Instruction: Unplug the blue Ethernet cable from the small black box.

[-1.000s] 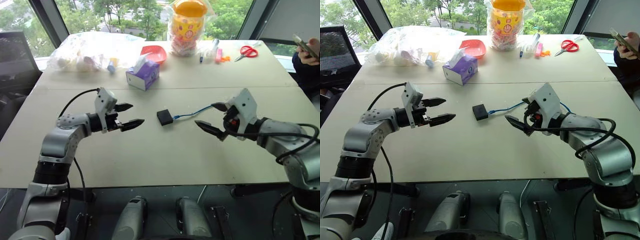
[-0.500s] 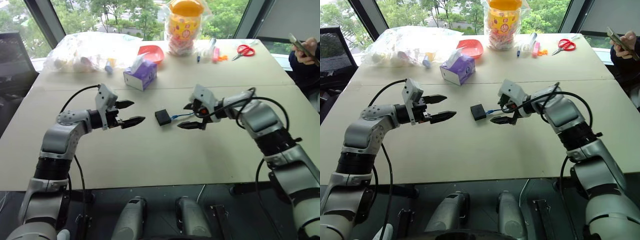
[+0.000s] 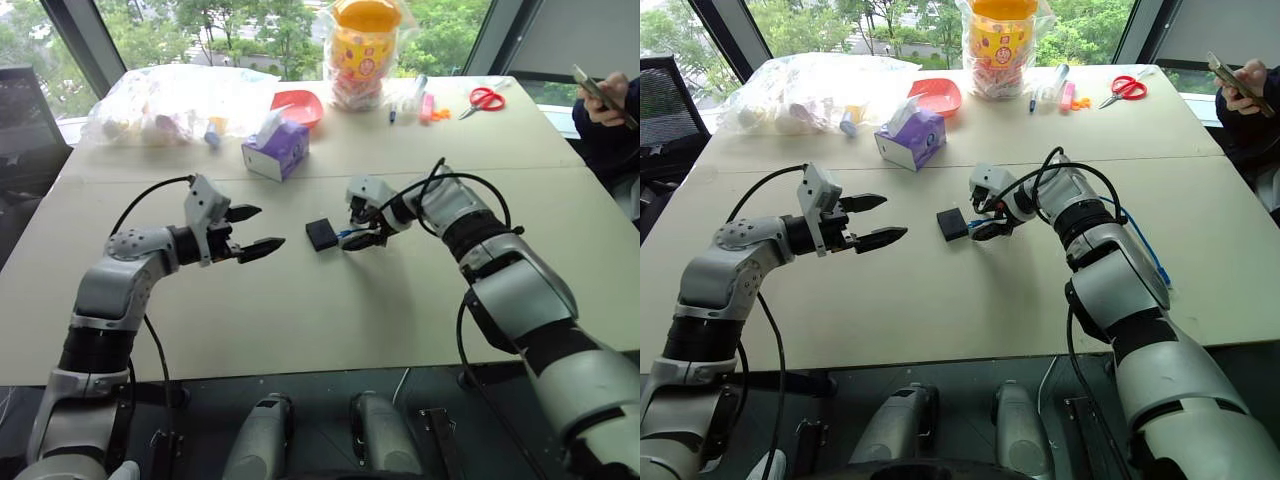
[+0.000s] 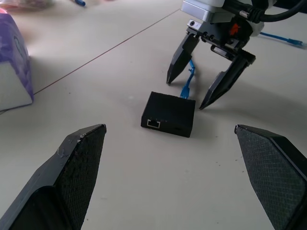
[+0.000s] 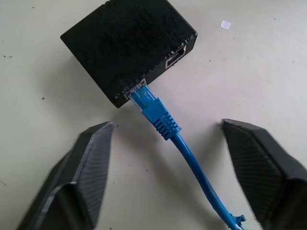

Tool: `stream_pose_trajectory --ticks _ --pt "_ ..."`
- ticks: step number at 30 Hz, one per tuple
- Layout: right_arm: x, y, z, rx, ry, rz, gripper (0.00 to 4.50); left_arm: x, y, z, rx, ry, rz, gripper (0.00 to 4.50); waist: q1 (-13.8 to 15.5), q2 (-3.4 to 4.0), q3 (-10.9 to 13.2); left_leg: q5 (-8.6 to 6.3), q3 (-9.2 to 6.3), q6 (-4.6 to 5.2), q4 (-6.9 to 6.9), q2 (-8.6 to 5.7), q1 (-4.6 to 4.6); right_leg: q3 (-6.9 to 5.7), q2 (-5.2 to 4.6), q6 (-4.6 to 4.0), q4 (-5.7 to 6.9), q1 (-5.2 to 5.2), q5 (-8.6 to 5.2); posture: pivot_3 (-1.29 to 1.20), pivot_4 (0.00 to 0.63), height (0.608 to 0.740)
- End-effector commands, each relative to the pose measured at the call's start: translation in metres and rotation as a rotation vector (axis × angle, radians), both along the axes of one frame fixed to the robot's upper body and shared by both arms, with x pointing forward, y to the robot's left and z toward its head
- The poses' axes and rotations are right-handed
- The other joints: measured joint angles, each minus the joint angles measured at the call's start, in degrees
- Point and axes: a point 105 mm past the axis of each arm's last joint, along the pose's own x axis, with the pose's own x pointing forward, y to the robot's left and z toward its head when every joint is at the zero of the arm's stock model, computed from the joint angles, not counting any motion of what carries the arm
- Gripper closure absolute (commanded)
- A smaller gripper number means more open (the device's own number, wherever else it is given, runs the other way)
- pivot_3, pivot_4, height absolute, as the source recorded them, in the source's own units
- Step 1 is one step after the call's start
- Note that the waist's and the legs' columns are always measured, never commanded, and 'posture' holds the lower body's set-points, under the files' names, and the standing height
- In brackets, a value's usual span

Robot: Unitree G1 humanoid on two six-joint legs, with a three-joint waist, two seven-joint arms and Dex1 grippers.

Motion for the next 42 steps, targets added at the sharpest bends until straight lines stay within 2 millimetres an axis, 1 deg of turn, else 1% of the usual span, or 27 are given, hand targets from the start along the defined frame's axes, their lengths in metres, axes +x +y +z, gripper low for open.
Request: stream_pose_trajectory --ticks 1,2,3,4,5,7,9,11,13,14,16,21,23,27,30,36,37,38,39,40,42 --pt "-0.002 0.011 0.002 0.018 -0.013 0.055 2.81 0.003 0.003 0.019 -0.011 -0.069 0.013 0.0 0.0 0.0 0.0 0.0 0.0 0.0 -0.01 0.0 0.02 0.0 0.0 0.0 0.04 0.0 0.0 0.0 0.15 0.74" --pt "-0.002 0.01 0.001 0.014 -0.022 0.058 3.24 0.004 0.003 0.019 -0.018 -0.064 0.014 0.0 -0.1 0.0 0.0 0.0 0.0 -0.01 -0.01 0.0 0.02 0.0 0.0 0.0 0.06 -0.01 0.0 0.0 0.15 0.74" --pt "-0.002 0.009 -0.001 0.01 -0.028 0.057 3.84 0.004 0.002 0.019 -0.025 -0.058 0.012 0.0 -0.1 0.0 0.0 0.0 0.0 -0.01 -0.01 -0.01 0.02 0.0 0.0 0.0 0.1 -0.02 0.0 0.0 0.15 0.74" --pt "-0.002 0.008 -0.002 0.011 -0.026 0.053 4.34 0.004 0.001 0.019 -0.026 -0.054 0.006 0.0 -0.1 0.0 0.0 0.01 0.0 -0.02 -0.01 -0.01 0.04 0.0 0.0 0.0 0.15 -0.02 0.0 0.0 0.15 0.74" --pt "-0.002 0.007 -0.003 0.013 -0.024 0.051 4.46 0.005 0.001 0.019 -0.025 -0.051 0.002 0.0 -0.2 0.0 0.0 0.01 0.0 -0.02 -0.01 -0.02 0.06 0.0 0.0 0.0 0.19 -0.02 0.0 0.0 0.15 0.74" --pt "-0.002 0.006 -0.004 0.024 -0.024 0.045 4.46 0.006 -0.001 0.019 -0.021 -0.047 -0.011 0.0 -0.2 0.0 0.0 0.02 0.0 -0.05 -0.01 -0.02 0.11 0.01 0.0 0.0 0.26 -0.02 0.0 0.0 0.15 0.74" --pt "0.0 0.004 -0.002 0.024 -0.082 0.051 4.46 0.008 -0.005 0.018 -0.033 -0.037 -0.021 0.0 -0.2 0.0 0.0 0.04 -0.01 -0.07 -0.01 -0.02 0.14 0.0 0.0 0.0 0.31 -0.01 -0.01 0.0 0.15 0.74" --pt "0.013 -0.006 0.016 0.025 -0.342 0.017 4.46 0.012 -0.013 0.019 -0.093 0.006 -0.034 0.0 0.2 -0.01 0.0 0.05 -0.03 -0.08 -0.01 -0.03 0.17 0.0 0.0 0.0 0.33 0.03 -0.01 0.0 0.15 0.74" --pt "0.013 -0.015 0.037 0.044 -0.572 -0.005 4.46 0.014 -0.02 0.02 -0.13 0.04 -0.057 0.0 0.8 -0.01 0.0 0.05 -0.11 -0.09 0.03 -0.03 0.16 -0.02 -0.05 0.01 0.34 0.07 -0.02 0.0 0.15 0.74" --pt "0.009 -0.019 0.044 0.037 -0.658 -0.007 4.46 0.015 -0.022 0.02 -0.141 0.054 -0.067 0.0 0.7 -0.01 0.0 0.05 -0.1 -0.09 0.06 -0.04 0.13 -0.01 -0.08 0.03 0.35 0.06 -0.03 0.0 0.15 0.74" --pt "-0.01 -0.021 0.055 0.041 -0.808 0.032 4.46 0.017 -0.028 0.022 -0.172 0.083 -0.09 0.0 0.6 -0.01 0.0 0.05 -0.05 -0.08 0.06 -0.12 0.07 0.04 -0.11 0.06 0.34 0.01 -0.05 0.0 0.15 0.74" --pt "-0.055 -0.017 0.067 0.044 -1.018 0.092 4.46 0.026 -0.04 0.032 -0.258 0.13 -0.132 0.0 0.0 -0.03 0.0 0.05 0.01 -0.07 0.05 -0.09 0.08 0.04 -0.02 0.09 0.37 -0.02 -0.07 0.0 0.15 0.74" --pt "-0.069 -0.011 0.069 0.046 -1.068 0.125 4.46 0.028 -0.046 0.037 -0.283 0.136 -0.15 0.0 0.1 -0.03 0.0 0.06 -0.01 -0.07 0.09 -0.05 0.12 0.03 0.02 0.08 0.42 0.0 -0.07 0.0 0.15 0.74" --pt "-0.087 0.007 0.074 0.065 -1.117 0.177 4.46 0.024 -0.061 0.042 -0.313 0.145 -0.209 0.0 0.2 -0.05 0.0 0.06 0.04 -0.07 0.23 -0.01 0.18 0.06 0.02 0.06 0.4 0.1 -0.08 0.0 0.15 0.74" --pt "-0.093 0.013 0.074 0.057 -1.124 0.204 4.46 0.021 -0.066 0.044 -0.321 0.143 -0.235 0.0 0.5 -0.05 0.0 0.06 0.02 -0.06 0.28 0.02 0.18 0.06 0.01 0.03 0.39 0.13 -0.1 0.0 0.15 0.74" --pt "-0.095 0.018 0.075 0.046 -1.142 0.227 4.46 0.018 -0.074 0.048 -0.348 0.144 -0.259 0.0 0.6 -0.06 0.0 0.06 -0.01 -0.06 0.28 0.03 0.17 0.06 -0.03 -0.1 0.35 0.16 -0.17 0.0 0.15 0.74" --pt "-0.096 0.018 0.075 0.046 -1.142 0.23 4.5 0.018 -0.074 0.049 -0.353 0.144 -0.263 0.41 0.6 -0.06 0.0 0.06 -0.01 -0.06 0.27 0.04 0.17 0.06 -0.03 -0.1 0.35 0.16 -0.18 0.0 0.15 0.74" --pt "-0.096 0.019 0.074 0.045 -1.141 0.233 4.5 0.017 -0.075 0.049 -0.359 0.144 -0.266 0.55 0.6 -0.06 0.0 0.06 -0.01 -0.06 0.27 0.04 0.17 0.06 -0.03 -0.1 0.35 0.16 -0.18 0.0 0.15 0.74" --pt "-0.096 0.019 0.074 0.046 -1.14 0.234 4.5 0.017 -0.075 0.049 -0.362 0.144 -0.269 0.89 0.6 -0.06 0.0 0.06 -0.02 -0.06 0.27 0.04 0.17 0.06 -0.03 -0.1 0.35 0.16 -0.18 0.0 0.15 0.74" --pt "-0.097 0.019 0.074 0.047 -1.14 0.235 4.5 0.016 -0.075 0.05 -0.364 0.144 -0.271 1.46 0.6 -0.06 0.0 0.06 -0.02 -0.06 0.26 0.04 0.17 0.06 -0.03 -0.1 0.35 0.16 -0.18 0.0 0.15 0.74" --pt "-0.097 0.019 0.075 0.047 -1.139 0.237 4.5 0.015 -0.074 0.05 -0.369 0.143 -0.272 2.34 0.6 -0.06 0.0 0.06 -0.02 -0.06 0.26 0.04 0.17 0.05 -0.03 -0.1 0.35 0.16 -0.18 0.0 0.15 0.74"
